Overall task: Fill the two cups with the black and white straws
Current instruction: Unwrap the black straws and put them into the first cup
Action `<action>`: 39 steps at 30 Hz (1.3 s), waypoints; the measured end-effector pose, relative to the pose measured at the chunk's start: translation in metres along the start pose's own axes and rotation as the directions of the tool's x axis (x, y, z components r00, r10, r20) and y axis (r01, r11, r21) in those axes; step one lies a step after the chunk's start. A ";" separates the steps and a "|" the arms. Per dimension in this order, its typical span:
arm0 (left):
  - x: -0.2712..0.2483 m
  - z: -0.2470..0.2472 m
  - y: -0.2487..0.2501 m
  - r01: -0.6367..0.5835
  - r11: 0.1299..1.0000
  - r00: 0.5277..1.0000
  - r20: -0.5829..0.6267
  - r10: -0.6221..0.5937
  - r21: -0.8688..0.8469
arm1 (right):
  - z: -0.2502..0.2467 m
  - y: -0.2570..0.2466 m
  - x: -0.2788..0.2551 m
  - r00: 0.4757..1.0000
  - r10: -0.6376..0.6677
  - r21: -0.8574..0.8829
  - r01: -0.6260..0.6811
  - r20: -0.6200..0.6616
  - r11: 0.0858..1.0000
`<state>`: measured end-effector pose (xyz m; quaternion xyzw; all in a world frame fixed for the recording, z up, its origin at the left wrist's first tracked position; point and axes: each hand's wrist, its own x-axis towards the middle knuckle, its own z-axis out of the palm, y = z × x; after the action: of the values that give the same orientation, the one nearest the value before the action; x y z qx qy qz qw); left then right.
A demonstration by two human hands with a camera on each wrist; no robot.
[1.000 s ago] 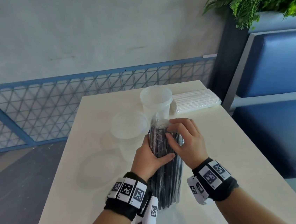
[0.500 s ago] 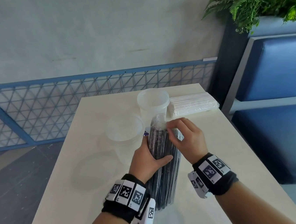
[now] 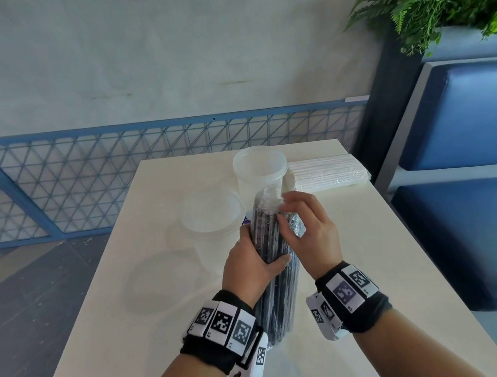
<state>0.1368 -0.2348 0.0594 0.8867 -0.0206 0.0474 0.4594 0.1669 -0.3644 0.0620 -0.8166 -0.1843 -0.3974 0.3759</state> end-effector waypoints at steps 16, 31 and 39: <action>-0.005 -0.012 -0.016 0.044 0.984 0.997 0.077 -0.031 -0.174 | -0.026 0.023 0.001 0.919 0.308 -0.003 -0.317 0.245 0.948; -0.007 -0.004 -0.014 0.049 0.979 0.999 0.028 -0.044 -0.198 | -0.027 0.013 0.023 0.554 0.761 0.424 -0.811 0.337 0.403; -0.006 -0.010 -0.019 0.080 0.973 0.997 0.035 -0.074 -0.218 | -0.034 0.008 0.016 0.806 0.516 0.333 -0.591 0.292 0.735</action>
<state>0.1314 -0.2157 0.0495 0.8315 0.0027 0.0150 0.5554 0.1646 -0.3953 0.0846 -0.7693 -0.0440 -0.1442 0.6208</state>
